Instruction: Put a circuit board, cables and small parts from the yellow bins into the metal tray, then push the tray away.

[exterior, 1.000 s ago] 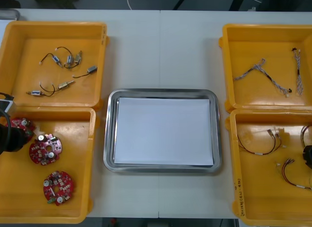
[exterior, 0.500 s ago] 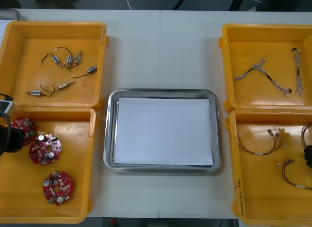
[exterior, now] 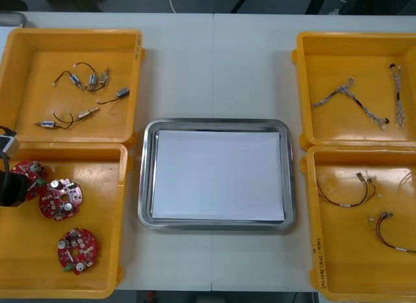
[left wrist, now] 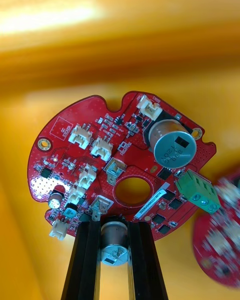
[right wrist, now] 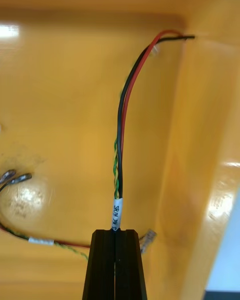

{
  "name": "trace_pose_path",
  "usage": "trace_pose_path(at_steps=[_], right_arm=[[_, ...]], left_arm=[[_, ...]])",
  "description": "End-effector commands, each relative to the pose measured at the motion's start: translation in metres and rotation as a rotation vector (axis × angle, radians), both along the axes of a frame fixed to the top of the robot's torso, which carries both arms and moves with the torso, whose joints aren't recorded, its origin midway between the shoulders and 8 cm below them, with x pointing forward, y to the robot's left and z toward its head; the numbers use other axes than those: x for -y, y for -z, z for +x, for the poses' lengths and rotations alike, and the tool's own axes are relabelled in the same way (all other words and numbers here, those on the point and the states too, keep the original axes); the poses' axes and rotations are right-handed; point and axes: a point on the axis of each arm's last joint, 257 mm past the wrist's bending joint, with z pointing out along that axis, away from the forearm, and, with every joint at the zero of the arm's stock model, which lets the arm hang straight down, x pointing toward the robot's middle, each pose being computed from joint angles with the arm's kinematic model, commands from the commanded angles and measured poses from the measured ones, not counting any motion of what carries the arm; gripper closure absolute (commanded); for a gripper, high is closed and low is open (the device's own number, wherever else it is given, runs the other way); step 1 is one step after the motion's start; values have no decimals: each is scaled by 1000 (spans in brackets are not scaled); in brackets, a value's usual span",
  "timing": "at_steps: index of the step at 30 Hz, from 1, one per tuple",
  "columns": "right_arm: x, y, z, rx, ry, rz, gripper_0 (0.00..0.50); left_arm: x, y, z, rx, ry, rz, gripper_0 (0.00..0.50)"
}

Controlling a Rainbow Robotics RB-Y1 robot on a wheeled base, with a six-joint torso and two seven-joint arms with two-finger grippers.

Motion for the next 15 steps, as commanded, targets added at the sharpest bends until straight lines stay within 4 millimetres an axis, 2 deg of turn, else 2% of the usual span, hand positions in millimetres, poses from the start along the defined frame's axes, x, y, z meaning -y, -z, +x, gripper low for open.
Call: trace_pose_path(at_steps=[1, 9, 12, 15], right_arm=[[10, -44, -5, 38, -29, -65, 500], [-6, -87, -20, 25, -84, -127, 500], [-16, -98, -24, 12, -116, -147, 500], [-28, -117, -12, 72, -154, -178, 500]], left_arm=[[-13, -38, -13, -1, 58, 58, 500], [-8, -78, -32, -19, 69, 96, 500], [3, -93, -40, -22, 92, 111, 500], [22, -105, -47, -23, 97, 99, 500]])
